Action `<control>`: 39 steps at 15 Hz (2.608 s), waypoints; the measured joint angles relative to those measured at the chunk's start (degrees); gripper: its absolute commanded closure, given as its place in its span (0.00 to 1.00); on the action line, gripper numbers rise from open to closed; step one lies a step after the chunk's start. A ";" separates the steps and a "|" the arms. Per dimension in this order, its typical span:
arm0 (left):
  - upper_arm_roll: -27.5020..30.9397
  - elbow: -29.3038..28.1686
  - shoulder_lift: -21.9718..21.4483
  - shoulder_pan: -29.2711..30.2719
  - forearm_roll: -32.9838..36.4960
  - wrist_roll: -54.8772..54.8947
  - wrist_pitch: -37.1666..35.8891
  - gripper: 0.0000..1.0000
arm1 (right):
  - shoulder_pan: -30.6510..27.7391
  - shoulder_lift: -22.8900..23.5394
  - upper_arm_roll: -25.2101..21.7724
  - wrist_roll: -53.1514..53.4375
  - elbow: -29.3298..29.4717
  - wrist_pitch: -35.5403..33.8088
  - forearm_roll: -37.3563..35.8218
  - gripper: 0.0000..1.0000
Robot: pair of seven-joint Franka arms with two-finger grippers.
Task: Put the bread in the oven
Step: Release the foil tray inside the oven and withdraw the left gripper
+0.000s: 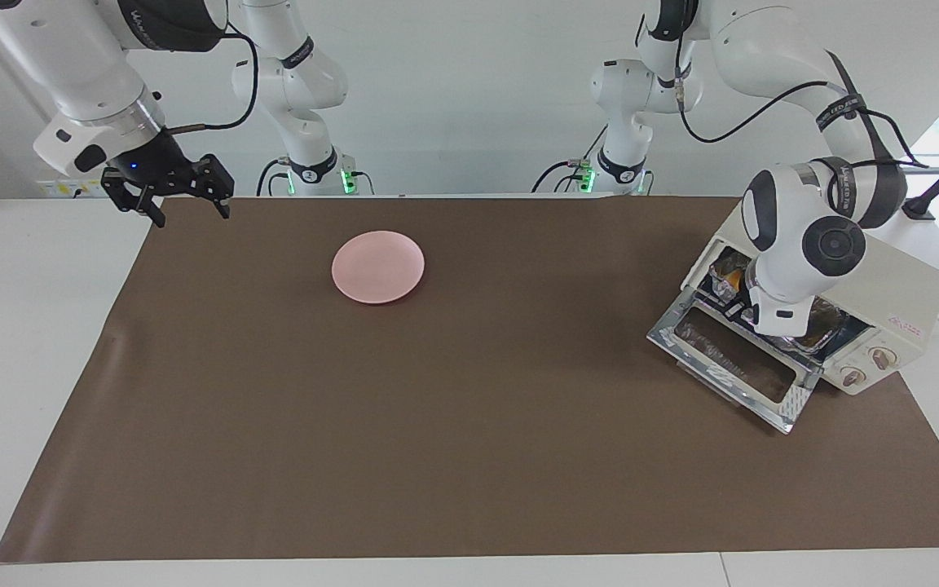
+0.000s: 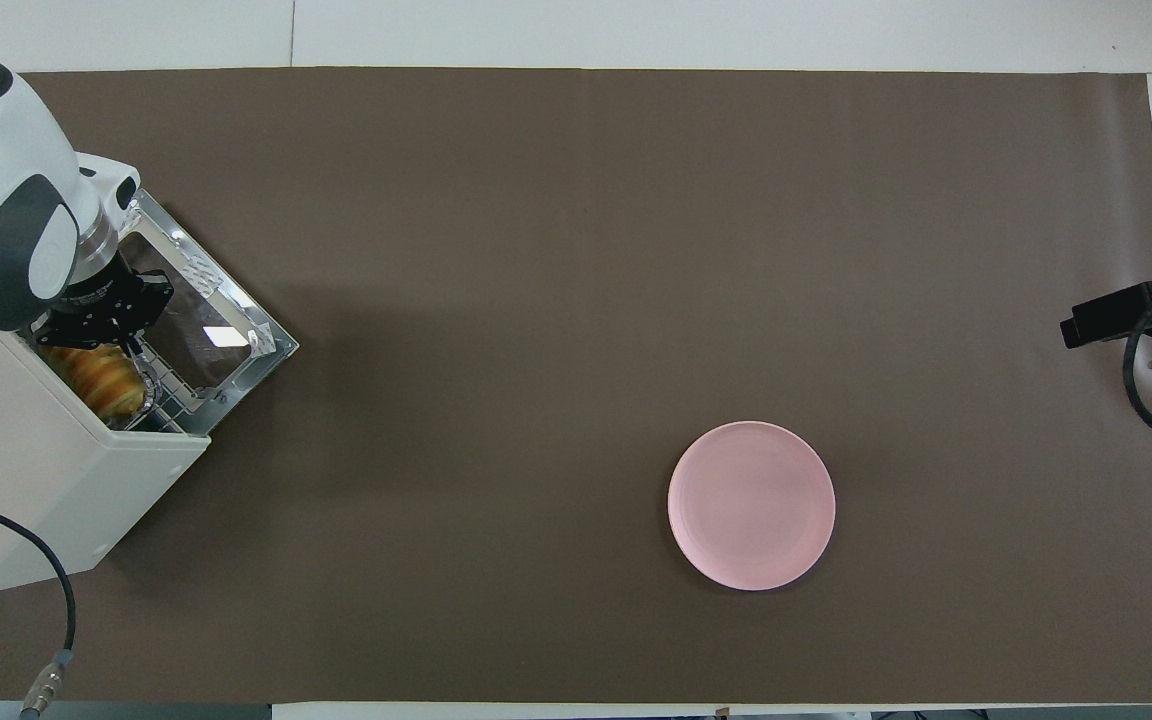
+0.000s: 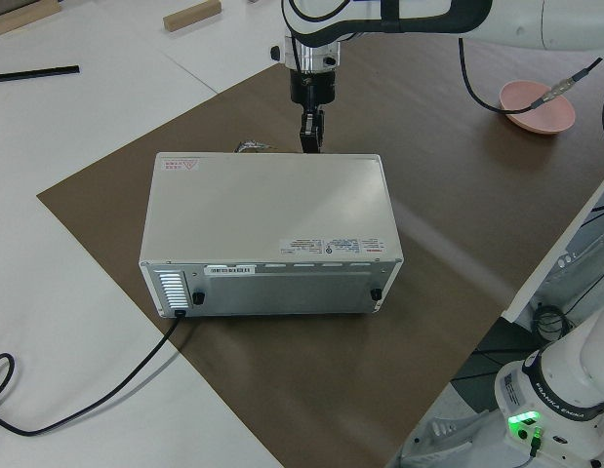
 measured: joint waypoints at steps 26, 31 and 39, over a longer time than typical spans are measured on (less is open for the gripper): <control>0.11 6.56 -3.61 -0.81 0.03 10.91 5.26 0.00 | 0.00 0.00 0.00 0.00 0.00 0.00 0.00 0.00; 0.09 6.55 -6.82 -0.60 -1.93 19.35 1.46 0.00 | 0.00 0.00 0.00 0.00 0.00 0.00 0.00 0.00; -0.17 6.53 -13.19 3.34 -10.77 30.91 -6.65 0.00 | 0.00 0.00 0.00 0.00 0.00 0.00 0.00 0.00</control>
